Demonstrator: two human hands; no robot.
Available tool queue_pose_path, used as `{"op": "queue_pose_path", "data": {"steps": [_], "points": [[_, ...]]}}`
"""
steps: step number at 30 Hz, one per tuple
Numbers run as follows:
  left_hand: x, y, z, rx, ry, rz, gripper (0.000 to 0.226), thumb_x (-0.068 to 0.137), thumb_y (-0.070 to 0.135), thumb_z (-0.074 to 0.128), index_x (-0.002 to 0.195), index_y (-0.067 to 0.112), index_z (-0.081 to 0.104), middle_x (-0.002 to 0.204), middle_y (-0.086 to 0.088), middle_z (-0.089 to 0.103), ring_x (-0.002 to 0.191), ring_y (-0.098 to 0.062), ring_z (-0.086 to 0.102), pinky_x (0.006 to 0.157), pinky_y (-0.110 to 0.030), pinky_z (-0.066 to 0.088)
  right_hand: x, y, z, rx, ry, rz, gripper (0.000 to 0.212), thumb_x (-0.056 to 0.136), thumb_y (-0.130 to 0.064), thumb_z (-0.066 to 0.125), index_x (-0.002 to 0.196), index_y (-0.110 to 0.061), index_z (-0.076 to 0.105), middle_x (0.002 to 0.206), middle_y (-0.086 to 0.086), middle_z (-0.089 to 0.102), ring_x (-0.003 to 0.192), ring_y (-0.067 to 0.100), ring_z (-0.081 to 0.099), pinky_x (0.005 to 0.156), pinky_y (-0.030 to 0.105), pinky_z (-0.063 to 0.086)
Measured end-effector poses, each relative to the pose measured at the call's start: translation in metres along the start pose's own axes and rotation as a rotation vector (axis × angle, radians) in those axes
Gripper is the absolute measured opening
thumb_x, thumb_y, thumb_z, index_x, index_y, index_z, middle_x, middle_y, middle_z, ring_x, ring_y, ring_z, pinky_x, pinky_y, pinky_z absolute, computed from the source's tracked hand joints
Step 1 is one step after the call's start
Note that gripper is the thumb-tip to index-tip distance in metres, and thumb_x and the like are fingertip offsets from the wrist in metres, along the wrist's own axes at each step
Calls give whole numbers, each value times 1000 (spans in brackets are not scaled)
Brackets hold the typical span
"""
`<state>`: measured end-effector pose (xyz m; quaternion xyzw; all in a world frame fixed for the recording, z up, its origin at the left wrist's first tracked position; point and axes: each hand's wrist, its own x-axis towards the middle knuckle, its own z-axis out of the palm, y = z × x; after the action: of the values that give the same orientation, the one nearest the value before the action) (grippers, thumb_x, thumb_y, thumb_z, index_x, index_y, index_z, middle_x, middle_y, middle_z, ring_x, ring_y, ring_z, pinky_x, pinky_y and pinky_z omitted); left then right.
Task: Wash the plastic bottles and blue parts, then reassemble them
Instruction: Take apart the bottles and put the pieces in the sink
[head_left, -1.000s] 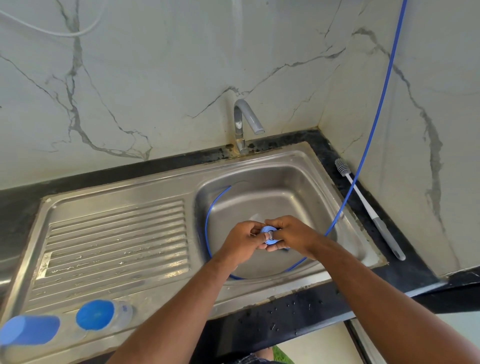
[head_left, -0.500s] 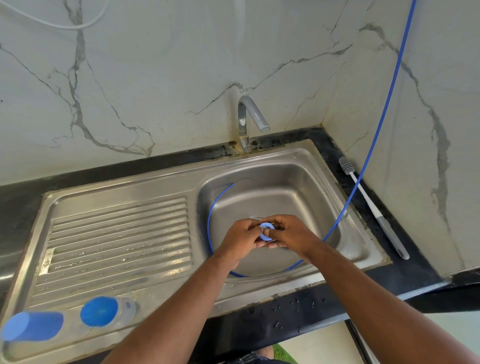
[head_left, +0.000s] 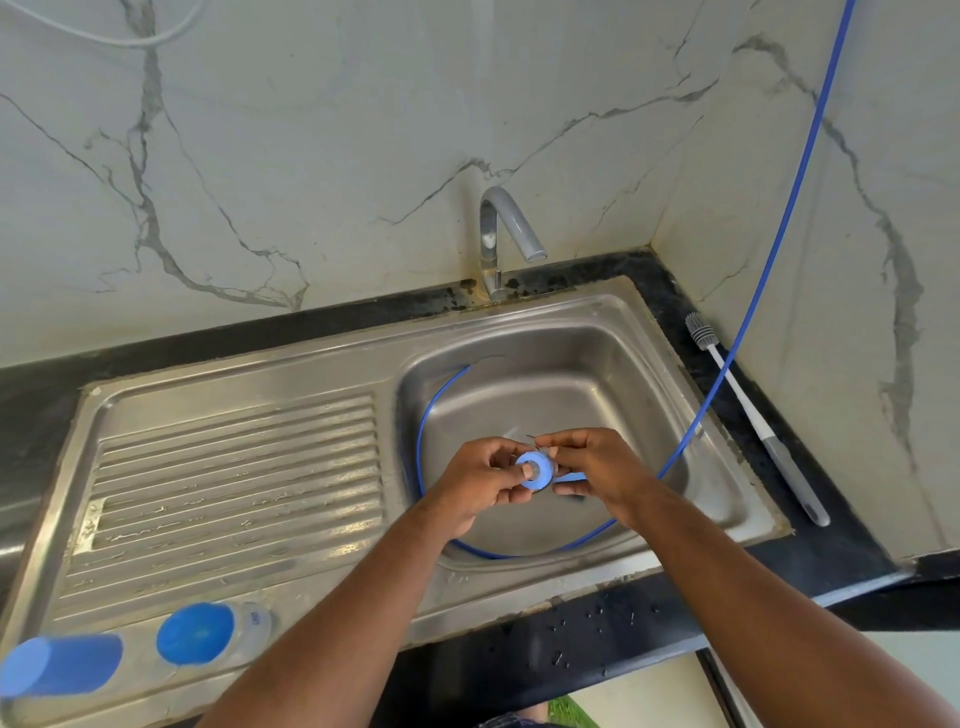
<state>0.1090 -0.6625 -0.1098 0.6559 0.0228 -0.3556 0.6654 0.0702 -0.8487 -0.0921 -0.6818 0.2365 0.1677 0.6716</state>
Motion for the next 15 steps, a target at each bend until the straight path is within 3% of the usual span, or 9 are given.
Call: {"op": "queue_pose_path", "data": {"steps": [3,5,10,13,15], "points": [[8,-1,1,-38,35,-38,27,90,2,73,116,-1,66,113,-21,71,96,-27,74,82,-34,62,15,1,0,-67,186,3,28,92,-1,52,102,-15,74,90,10,72,82,20,69,64,30,60],[15,-1,0,-85,60,-85,28,88,2,75,113,-3,64,113,-22,71,98,-30,74,83,-33,61,26,5,-4,-85,269,14,28,92,-3,47,102,-14,71,93,13,69,79,21,68,66,34,62],[38,-9,-7,-104,48,-179,31,94,10,70,113,-14,63,113,-27,71,101,-33,73,83,-31,61,42,11,-14,-56,260,58,16,97,-6,55,102,-5,70,91,11,64,68,23,70,68,38,64],[54,-15,-11,-78,41,-211,23,97,13,67,107,-8,66,105,-24,72,92,-30,74,83,-34,62,56,16,-19,-192,265,26,15,90,-3,63,98,-11,71,91,7,69,68,22,71,82,44,62],[63,-17,-13,-77,43,-265,14,96,8,65,102,-4,68,98,-22,71,86,-29,72,79,-34,62,63,18,-21,-295,276,13,16,84,-5,67,96,-16,68,88,6,71,69,21,73,84,43,61]]}}
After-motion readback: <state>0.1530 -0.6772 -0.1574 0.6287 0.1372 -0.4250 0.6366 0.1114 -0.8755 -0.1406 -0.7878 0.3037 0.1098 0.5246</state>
